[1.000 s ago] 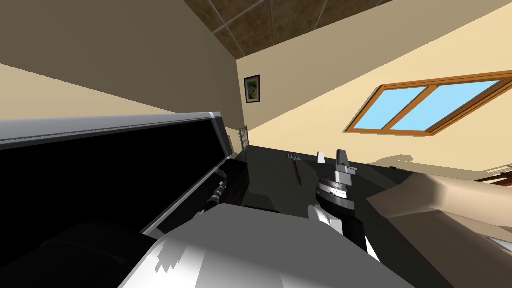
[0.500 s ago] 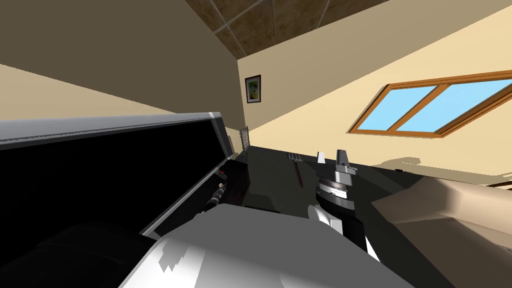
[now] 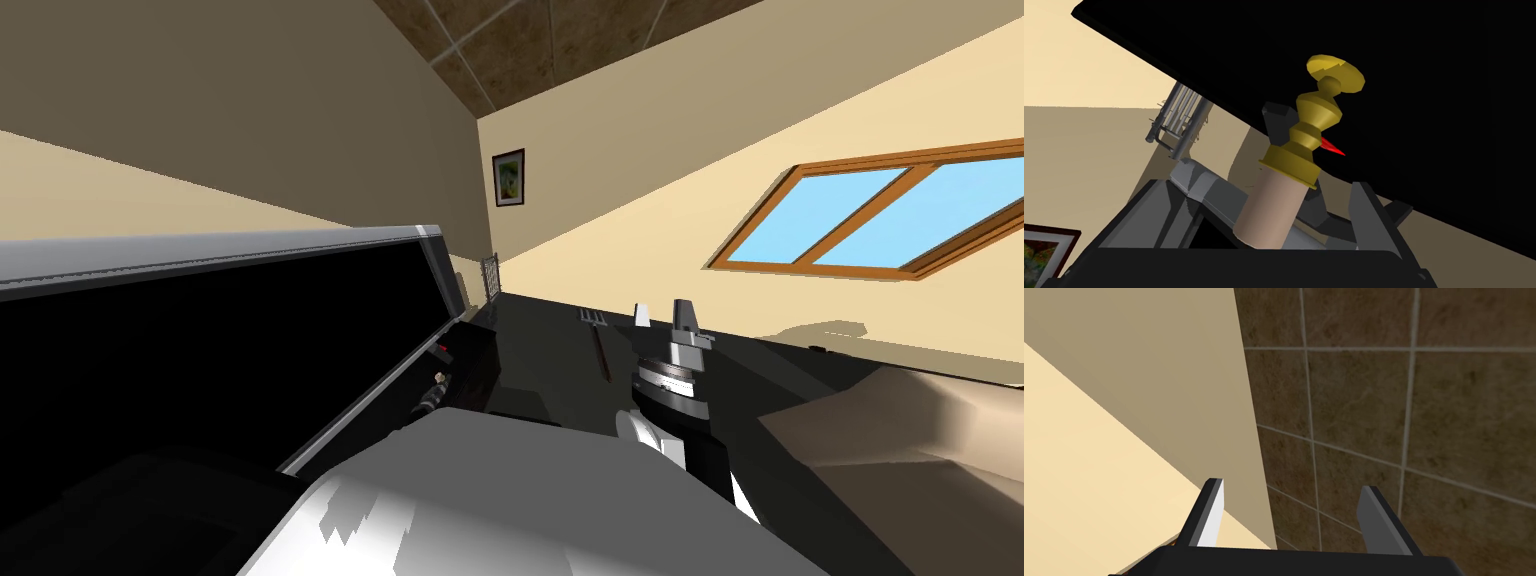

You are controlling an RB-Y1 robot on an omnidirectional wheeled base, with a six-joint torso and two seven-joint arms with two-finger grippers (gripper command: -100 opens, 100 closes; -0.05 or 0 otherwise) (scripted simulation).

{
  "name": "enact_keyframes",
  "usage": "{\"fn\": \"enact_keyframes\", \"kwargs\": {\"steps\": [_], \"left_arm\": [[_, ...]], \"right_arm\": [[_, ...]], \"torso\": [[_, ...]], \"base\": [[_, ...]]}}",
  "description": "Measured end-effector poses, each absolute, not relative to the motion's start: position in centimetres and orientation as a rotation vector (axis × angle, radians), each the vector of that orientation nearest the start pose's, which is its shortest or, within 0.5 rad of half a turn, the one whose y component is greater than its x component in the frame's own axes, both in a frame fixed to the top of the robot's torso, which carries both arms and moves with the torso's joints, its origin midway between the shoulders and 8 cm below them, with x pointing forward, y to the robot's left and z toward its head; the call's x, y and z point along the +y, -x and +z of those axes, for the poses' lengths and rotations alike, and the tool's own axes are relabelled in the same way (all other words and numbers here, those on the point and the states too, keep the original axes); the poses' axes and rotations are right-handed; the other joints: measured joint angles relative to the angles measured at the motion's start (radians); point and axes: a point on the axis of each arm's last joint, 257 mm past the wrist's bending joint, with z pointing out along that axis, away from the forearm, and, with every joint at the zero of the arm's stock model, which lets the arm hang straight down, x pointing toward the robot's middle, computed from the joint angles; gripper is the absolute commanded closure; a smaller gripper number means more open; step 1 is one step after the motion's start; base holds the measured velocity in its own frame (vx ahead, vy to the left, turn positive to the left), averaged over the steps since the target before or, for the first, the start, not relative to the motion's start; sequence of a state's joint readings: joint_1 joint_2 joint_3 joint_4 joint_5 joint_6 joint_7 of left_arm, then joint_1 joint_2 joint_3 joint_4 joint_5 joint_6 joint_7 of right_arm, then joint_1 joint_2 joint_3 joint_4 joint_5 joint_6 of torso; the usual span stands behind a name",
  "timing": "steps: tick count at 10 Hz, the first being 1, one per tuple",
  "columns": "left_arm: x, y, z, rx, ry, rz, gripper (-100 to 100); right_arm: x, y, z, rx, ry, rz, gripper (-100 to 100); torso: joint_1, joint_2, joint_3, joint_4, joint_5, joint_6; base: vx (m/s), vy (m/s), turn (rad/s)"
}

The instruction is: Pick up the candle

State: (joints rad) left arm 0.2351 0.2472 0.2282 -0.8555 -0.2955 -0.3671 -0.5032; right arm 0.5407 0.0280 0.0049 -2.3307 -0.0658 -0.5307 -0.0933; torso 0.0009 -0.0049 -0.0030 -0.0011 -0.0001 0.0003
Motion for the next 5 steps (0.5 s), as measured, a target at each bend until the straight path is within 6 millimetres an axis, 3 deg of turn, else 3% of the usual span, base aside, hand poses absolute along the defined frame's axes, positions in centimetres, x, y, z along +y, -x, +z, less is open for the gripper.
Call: {"fn": "enact_keyframes", "kwargs": {"steps": [1,2,3,5], "left_arm": [[45.9,-29.2,-53.2,1.959,0.834,-0.102,-100],[46.0,-29.1,-53.3,1.963,0.832,-0.099,0],[46.0,-29.1,-53.3,1.963,0.832,-0.099,-100],[44.7,-28.4,-54.0,1.968,0.826,-0.106,-100]], "right_arm": [[-29.1,-32.4,4.0,0.487,-0.712,1.428,0],[-29.1,-32.4,4.0,0.487,-0.712,1.428,0],[-29.1,-32.4,4.0,0.487,-0.712,1.428,0],[-29.1,-32.4,4.0,0.487,-0.712,1.428,0]], "torso": [[0.001,0.001,0.0,0.0,0.0,0.0],[0.0,0.003,0.001,0.001,0.0,0.0],[0.0,0.004,0.002,0.001,0.0,0.0],[0.005,-0.001,-0.001,0.0,0.001,0.0]], "base": [[0.029,0.011,0.007],[0.006,0.002,-0.002],[0.06,0.057,0.083],[0.128,0.079,0.051]]}}
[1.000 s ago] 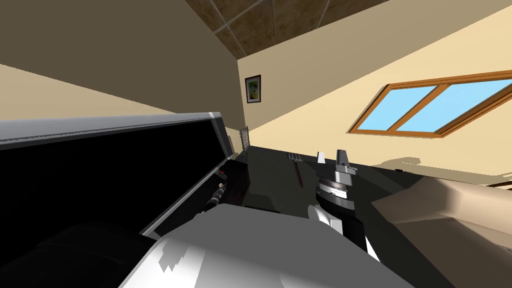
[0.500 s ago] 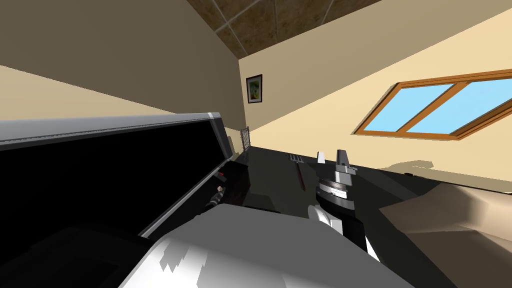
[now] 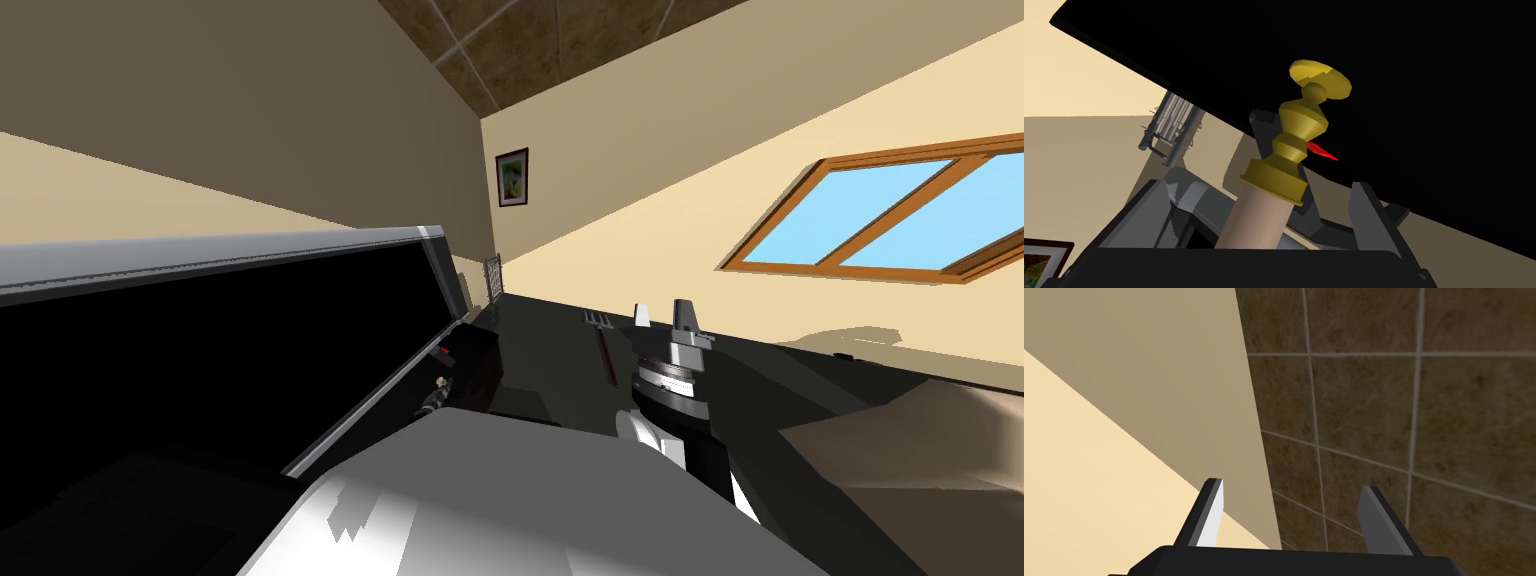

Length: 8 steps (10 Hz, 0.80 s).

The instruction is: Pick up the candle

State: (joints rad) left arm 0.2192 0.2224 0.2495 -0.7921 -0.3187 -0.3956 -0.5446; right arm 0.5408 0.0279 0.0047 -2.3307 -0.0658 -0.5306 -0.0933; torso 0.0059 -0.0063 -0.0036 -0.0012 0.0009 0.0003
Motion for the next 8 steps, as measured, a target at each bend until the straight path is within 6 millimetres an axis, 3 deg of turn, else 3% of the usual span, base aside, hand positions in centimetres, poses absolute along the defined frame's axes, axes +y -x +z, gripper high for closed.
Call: {"fn": "enact_keyframes", "kwargs": {"steps": [1,2,6,7,8], "left_arm": [[44.16,-28.17,-54.26,1.969,0.82,-0.109,-100],[44.09,-28.17,-54.25,1.969,0.816,-0.109,100],[44.13,-28.21,-54.21,1.97,0.812,-0.107,100],[44.13,-28.21,-54.22,1.97,0.812,-0.107,0],[44.13,-28.21,-54.22,1.97,0.812,-0.107,100]], "right_arm": [[-29.06,-32.36,3.98,0.487,-0.712,1.428,0],[-29.05,-32.36,3.99,0.487,-0.712,1.428,0],[-29.05,-32.36,3.99,0.487,-0.712,1.428,0],[-29.05,-32.36,3.99,0.487,-0.712,1.428,0],[-29.05,-32.36,3.99,0.487,-0.712,1.428,0]], "torso": [[-0.001,-0.001,-0.001,0.0,0.0,0.0],[-0.003,0.002,0.001,0.0,-0.001,0.0],[-0.005,0.007,0.004,0.001,0.0,0.0],[-0.004,0.007,0.004,0.001,0.0,0.0],[-0.004,0.007,0.004,0.001,0.0,0.0]], "base": [[0.057,0.021,0.005],[0.01,0.005,-0.001],[0.0,0.0,0.0],[0.0,0.0,0.0],[-0.072,-0.053,-0.078]]}}
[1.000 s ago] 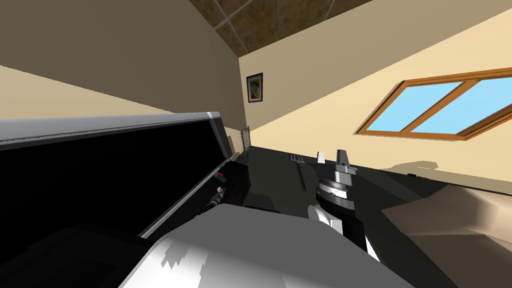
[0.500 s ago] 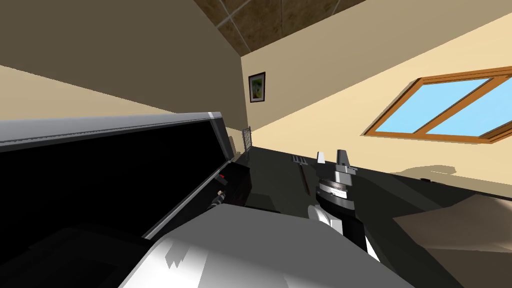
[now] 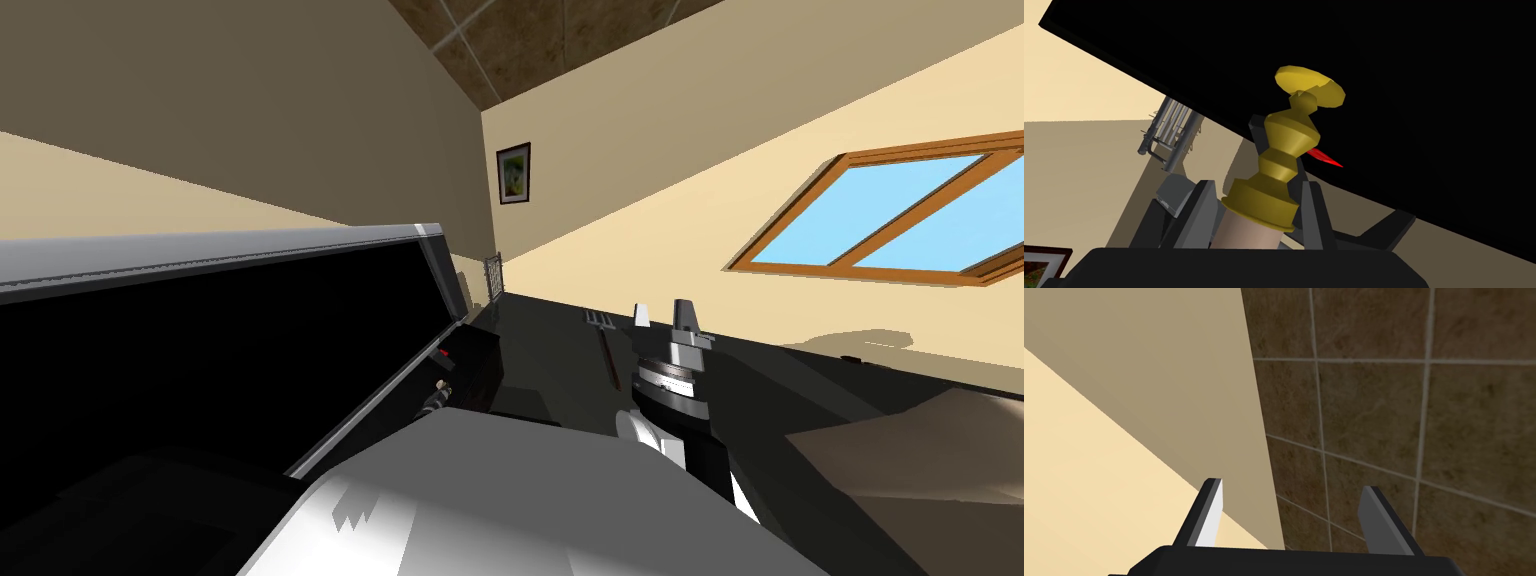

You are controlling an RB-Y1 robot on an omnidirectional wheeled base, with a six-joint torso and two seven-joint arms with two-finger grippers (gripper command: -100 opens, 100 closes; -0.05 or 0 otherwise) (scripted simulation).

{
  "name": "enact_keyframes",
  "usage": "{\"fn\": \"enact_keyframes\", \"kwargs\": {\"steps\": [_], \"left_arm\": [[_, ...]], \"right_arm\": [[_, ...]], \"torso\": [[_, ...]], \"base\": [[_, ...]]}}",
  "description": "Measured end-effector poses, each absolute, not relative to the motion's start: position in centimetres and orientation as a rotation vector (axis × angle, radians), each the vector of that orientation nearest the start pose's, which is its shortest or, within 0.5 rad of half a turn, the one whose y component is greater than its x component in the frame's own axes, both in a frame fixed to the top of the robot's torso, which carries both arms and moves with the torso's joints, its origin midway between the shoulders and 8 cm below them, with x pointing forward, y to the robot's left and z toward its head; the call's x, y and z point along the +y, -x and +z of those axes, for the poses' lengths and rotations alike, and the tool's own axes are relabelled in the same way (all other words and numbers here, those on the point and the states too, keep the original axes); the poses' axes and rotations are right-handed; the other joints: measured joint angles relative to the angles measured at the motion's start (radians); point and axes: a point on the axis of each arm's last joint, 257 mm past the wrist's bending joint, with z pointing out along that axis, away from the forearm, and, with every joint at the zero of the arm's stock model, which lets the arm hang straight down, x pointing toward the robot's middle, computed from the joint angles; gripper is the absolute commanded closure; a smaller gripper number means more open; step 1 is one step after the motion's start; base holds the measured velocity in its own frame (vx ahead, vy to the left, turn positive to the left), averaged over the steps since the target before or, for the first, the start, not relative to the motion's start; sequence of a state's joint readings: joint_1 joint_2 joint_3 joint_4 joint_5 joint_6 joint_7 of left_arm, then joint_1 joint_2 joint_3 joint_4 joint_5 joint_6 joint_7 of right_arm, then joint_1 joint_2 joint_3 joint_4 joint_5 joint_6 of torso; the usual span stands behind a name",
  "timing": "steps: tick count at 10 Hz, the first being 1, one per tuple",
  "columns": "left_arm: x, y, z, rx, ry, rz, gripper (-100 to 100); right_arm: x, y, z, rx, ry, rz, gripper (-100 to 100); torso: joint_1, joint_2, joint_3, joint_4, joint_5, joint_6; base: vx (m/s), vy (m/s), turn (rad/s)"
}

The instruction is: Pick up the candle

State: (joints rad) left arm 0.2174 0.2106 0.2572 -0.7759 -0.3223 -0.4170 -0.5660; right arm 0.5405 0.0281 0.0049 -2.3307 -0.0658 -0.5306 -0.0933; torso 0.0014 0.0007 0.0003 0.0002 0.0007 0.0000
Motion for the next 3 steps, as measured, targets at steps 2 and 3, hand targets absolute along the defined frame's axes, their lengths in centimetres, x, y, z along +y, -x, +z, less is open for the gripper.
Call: {"fn": "enact_keyframes", "kwargs": {"steps": [2,3], "left_arm": [[45.15,-28.82,-53.62,1.964,0.821,-0.103,100],[45.17,-28.78,-53.67,1.965,0.825,-0.103,0]], "right_arm": [[-29.04,-32.37,3.99,0.487,-0.712,1.428,0],[-29.05,-32.36,3.99,0.487,-0.712,1.428,0]], "torso": [[-0.006,0.007,0.004,0.001,-0.001,0.0],[-0.004,0.005,0.003,0.001,-0.001,0.0]], "base": [[-0.087,-0.067,-0.042],[-0.009,-0.008,0.004]]}}
